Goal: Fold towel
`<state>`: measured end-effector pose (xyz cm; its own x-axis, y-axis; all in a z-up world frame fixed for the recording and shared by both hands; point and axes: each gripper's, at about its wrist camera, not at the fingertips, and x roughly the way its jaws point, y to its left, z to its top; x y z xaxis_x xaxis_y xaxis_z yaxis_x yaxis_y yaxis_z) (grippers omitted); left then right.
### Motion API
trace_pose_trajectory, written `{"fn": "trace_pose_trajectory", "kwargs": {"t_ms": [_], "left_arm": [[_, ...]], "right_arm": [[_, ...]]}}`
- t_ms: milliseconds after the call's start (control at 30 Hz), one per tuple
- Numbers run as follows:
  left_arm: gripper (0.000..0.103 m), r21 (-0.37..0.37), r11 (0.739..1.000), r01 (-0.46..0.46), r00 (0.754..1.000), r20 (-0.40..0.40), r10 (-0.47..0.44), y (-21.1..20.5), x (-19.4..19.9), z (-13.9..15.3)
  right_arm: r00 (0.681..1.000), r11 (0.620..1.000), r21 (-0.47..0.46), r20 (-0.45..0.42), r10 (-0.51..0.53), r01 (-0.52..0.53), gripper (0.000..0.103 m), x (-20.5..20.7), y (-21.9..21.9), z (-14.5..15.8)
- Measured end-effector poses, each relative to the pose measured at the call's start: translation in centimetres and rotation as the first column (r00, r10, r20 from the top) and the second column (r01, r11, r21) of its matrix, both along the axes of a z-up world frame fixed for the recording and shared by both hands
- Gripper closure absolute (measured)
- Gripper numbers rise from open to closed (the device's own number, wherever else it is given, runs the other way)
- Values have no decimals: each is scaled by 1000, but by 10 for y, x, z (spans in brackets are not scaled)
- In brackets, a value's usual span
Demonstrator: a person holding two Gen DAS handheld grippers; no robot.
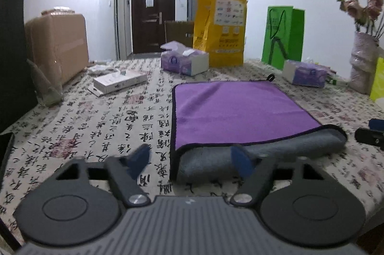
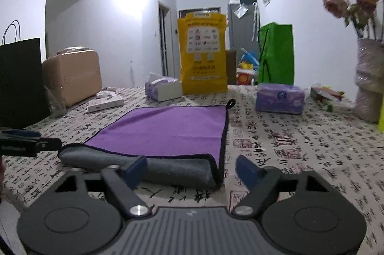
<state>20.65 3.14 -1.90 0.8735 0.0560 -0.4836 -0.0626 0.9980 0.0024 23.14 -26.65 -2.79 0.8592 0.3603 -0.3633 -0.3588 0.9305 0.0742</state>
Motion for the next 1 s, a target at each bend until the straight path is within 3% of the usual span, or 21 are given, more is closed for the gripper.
{"fn": "trace_pose_trajectory", "kwargs": {"t_ms": [100,200,300,467,567,633,700,833,1000], "left_arm": [[50,-29,1000,-7,999,-42,5,8,16,-6],[53,-76,997,25,997,-69,-31,16,23,-10],[61,-145,987,73,992,-96,-87,24,26,-14],[73,-184,978,94,988,-107,-115,28,22,-17],[90,-174,979,107,986,-110,-127,29,19,-16],[91,-171,977,130,982,-114,-150,27,18,-15],[91,-160,975,156,977,-121,-176,24,19,-16],[92,-126,979,163,974,-137,-180,19,23,-17],[97,-70,993,94,984,-146,-103,19,35,-10]], "right_arm": [[1000,1000,-8,-13,16,-16,35,18,2,-2],[999,999,-10,-36,38,-38,49,38,4,-5],[998,999,-8,-51,44,-44,53,52,5,-8],[991,998,0,-116,64,-65,56,74,4,-18],[982,996,8,-168,83,-83,77,79,3,-23],[977,996,1,-192,88,-89,92,79,4,-25],[976,996,-2,-196,91,-94,98,78,4,-26],[981,996,-19,-175,83,-88,99,74,4,-22],[987,996,-45,-140,74,-81,99,76,6,-15]]}}
